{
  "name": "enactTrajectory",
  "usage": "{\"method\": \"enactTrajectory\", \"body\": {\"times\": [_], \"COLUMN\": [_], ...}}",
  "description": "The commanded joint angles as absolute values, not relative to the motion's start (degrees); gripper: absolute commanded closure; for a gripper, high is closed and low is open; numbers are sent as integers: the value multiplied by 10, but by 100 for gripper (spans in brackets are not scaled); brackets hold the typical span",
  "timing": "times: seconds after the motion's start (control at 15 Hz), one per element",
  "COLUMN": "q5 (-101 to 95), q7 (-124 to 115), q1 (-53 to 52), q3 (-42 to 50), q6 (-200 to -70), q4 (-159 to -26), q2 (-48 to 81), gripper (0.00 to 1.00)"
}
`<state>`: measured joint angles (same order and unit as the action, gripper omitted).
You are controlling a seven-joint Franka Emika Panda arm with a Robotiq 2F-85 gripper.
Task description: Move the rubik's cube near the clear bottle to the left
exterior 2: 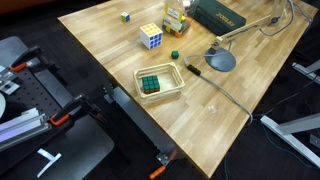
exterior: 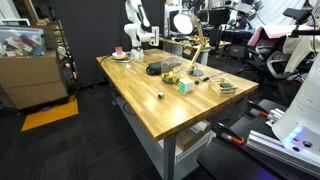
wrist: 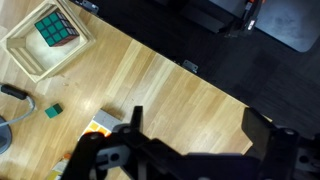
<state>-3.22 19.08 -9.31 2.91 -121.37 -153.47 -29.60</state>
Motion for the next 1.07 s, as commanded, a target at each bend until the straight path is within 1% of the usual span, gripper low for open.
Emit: {"method": "enactTrajectory", "body": {"times": [0.0, 0.13, 0.4, 0.67, 0.93, 1.0], "q5": [-28, -28, -18, 21, 16, 13], "q7": [194, 194, 189, 184, 92, 129], "q1": [-86, -86, -81, -74, -40, -44], "q3": [22, 22, 31, 44, 33, 31], "q6": [-1213, -1213, -1253, -1310, -1386, -1371], "q4": [-1536, -1537, -1512, -1470, -1416, -1445], "q2": [-298, -298, -240, -147, -44, -83], "gripper": [0, 0, 0, 0, 0, 0]}}
